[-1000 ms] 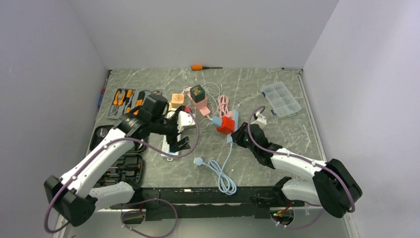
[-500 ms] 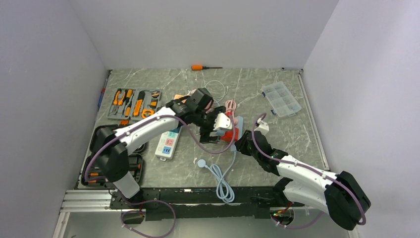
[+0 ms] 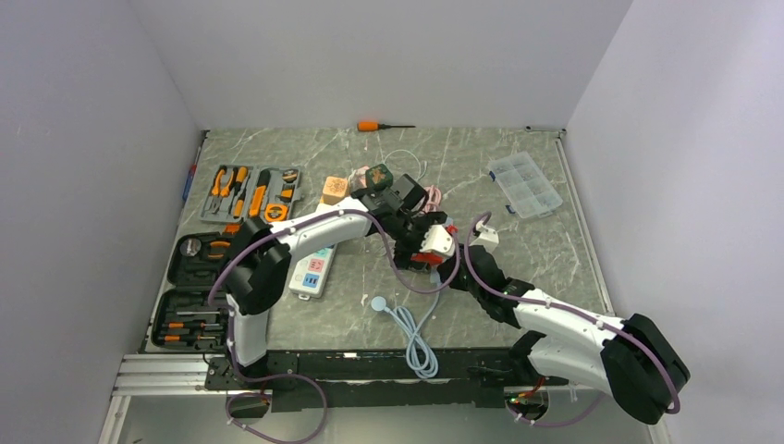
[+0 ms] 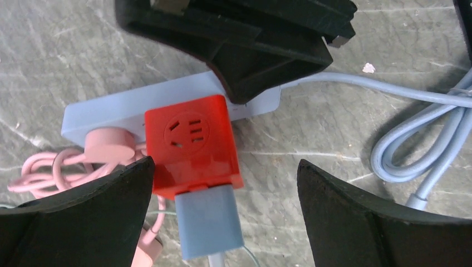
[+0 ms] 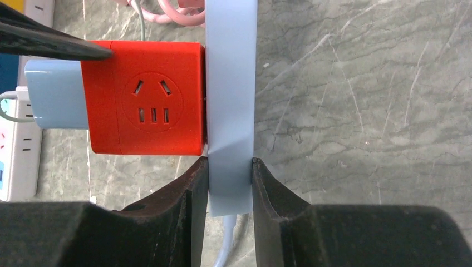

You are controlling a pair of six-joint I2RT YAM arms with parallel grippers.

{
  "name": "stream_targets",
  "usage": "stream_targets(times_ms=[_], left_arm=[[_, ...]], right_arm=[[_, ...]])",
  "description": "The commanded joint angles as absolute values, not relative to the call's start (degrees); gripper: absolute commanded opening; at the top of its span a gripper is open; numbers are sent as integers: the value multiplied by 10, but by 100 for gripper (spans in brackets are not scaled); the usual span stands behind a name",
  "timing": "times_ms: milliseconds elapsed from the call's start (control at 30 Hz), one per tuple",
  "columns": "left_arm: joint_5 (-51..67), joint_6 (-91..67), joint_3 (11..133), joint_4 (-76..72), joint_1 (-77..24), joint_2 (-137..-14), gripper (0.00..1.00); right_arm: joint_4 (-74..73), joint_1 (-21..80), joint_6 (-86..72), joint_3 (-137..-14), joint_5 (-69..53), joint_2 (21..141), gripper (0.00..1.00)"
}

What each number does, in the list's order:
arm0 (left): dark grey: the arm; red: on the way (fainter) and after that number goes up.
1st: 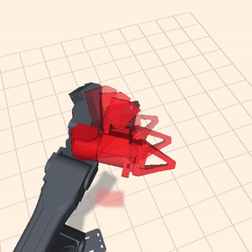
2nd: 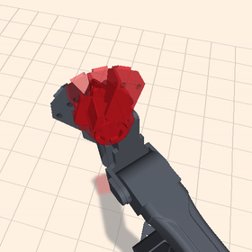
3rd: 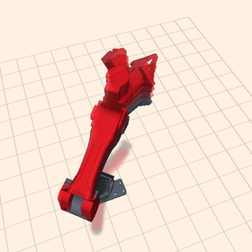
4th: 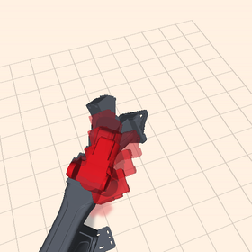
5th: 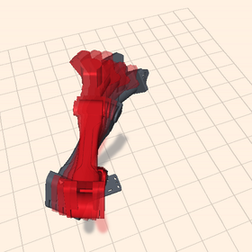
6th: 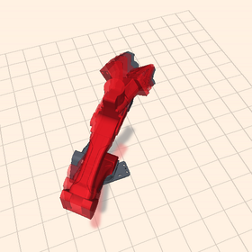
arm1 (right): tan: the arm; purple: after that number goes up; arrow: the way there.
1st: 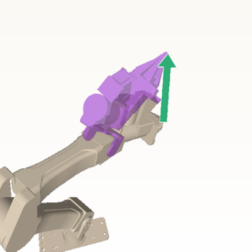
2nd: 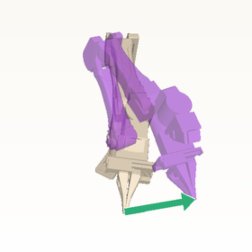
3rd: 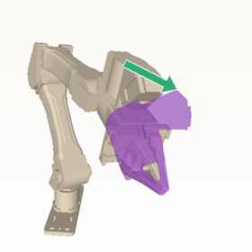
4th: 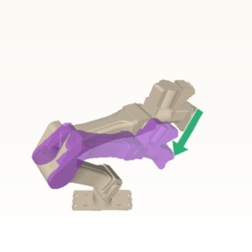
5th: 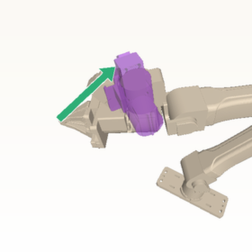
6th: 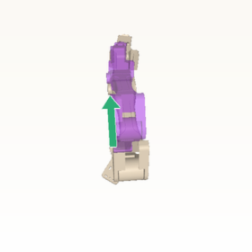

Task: Pull the plug off the socket
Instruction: Remove the plug from the socket.

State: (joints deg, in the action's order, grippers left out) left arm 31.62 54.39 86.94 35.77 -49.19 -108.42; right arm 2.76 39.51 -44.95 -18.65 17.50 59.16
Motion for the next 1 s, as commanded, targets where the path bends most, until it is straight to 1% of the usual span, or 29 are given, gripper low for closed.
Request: stream_targets(times_ms=[0, 167, 367, 567, 633, 700, 733, 800, 867, 933, 967], left_arm=[[299, 567, 882, 330, -504, -1099, 99], [250, 548, 871, 288, -508, -1113, 99], [200, 527, 830, 250, -508, -1104, 99], [181, 489, 809, 206, -510, -1102, 99], [188, 475, 805, 189, -510, -1099, 93], [194, 461, 806, 174, -510, -1098, 82], [195, 454, 806, 165, -510, -1097, 75], [198, 444, 803, 147, -510, -1096, 57], [201, 441, 803, 147, -510, -1100, 41], [199, 438, 800, 148, -510, -1101, 32], [198, 438, 798, 148, -510, -1100, 30]], right_arm=[[45, 395, -434, -173, 189, 599, 0], [49, 395, -422, -178, 190, 605, 0], [47, 395, -421, -171, 194, 592, 0], [51, 394, -429, -168, 191, 589, 0], [52, 395, -430, -168, 190, 588, 0], [54, 395, -431, -167, 187, 586, 1], [55, 394, -432, -166, 185, 584, 5], [61, 395, -436, -161, 178, 577, 15], [66, 395, -441, -154, 168, 569, 26], [65, 395, -447, -148, 163, 557, 36], [65, 395, -450, -144, 161, 552, 40]])
